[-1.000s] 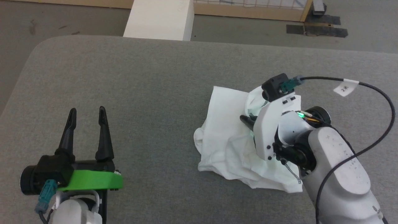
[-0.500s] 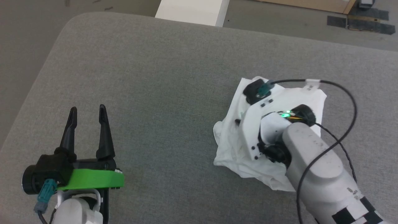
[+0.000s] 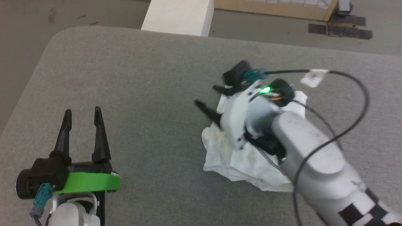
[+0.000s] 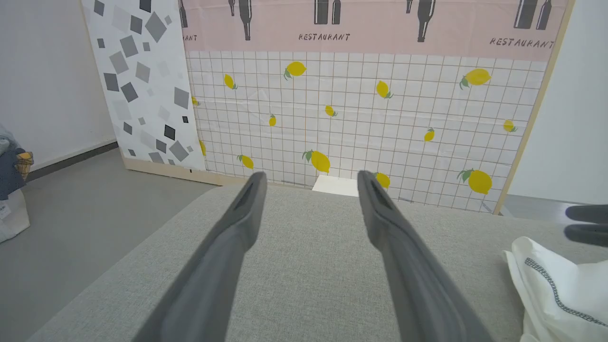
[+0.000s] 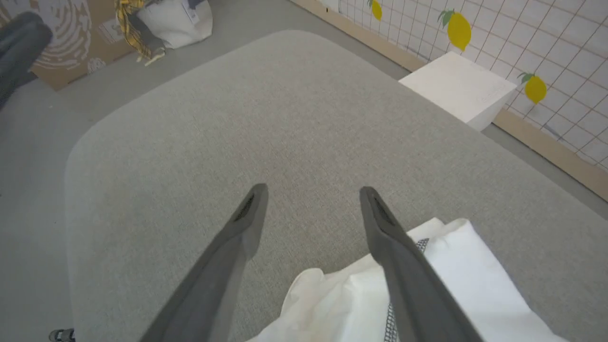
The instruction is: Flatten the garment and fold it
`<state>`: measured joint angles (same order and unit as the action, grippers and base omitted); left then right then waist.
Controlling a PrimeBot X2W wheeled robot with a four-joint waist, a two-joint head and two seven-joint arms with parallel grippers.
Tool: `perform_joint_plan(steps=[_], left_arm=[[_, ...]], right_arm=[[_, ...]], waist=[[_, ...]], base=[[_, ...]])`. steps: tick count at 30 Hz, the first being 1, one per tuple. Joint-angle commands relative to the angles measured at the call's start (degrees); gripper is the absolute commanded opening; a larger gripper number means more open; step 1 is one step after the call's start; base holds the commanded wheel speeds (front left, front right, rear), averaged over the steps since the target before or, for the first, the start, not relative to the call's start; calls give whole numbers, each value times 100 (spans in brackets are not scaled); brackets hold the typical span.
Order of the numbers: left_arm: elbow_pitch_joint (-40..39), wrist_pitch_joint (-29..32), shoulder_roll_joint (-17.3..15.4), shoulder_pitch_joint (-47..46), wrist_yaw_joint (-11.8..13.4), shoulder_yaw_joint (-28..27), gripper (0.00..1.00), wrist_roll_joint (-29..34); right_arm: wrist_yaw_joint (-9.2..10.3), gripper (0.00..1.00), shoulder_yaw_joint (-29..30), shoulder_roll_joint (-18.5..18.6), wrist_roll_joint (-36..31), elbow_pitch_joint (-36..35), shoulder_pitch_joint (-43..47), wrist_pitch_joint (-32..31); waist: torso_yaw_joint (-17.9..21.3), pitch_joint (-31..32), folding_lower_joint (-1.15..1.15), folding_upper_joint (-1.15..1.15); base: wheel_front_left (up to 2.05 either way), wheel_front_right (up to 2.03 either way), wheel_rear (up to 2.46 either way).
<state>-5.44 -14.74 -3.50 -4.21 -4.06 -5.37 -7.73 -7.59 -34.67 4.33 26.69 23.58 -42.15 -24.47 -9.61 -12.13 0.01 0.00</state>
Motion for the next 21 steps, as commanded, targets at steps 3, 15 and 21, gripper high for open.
perform_joint_plan(steps=[3,15,21], left_arm=[[-39,-26,3,135,-46,-51,100,153],[-61,-26,18,75,-108,86,100,205],[-36,-26,25,-35,-121,102,100,188]], right_arm=[[10,100,629,503,-410,-239,367,-275],[10,100,2073,489,-1510,-876,1974,-1952],[10,100,2242,183,-1784,-560,2078,-1922]], waist=[[492,402,-1,0],[639,222,-1,0],[427,20,-1,0]], base=[[0,0,0],[0,0,0],[0,0,0]])
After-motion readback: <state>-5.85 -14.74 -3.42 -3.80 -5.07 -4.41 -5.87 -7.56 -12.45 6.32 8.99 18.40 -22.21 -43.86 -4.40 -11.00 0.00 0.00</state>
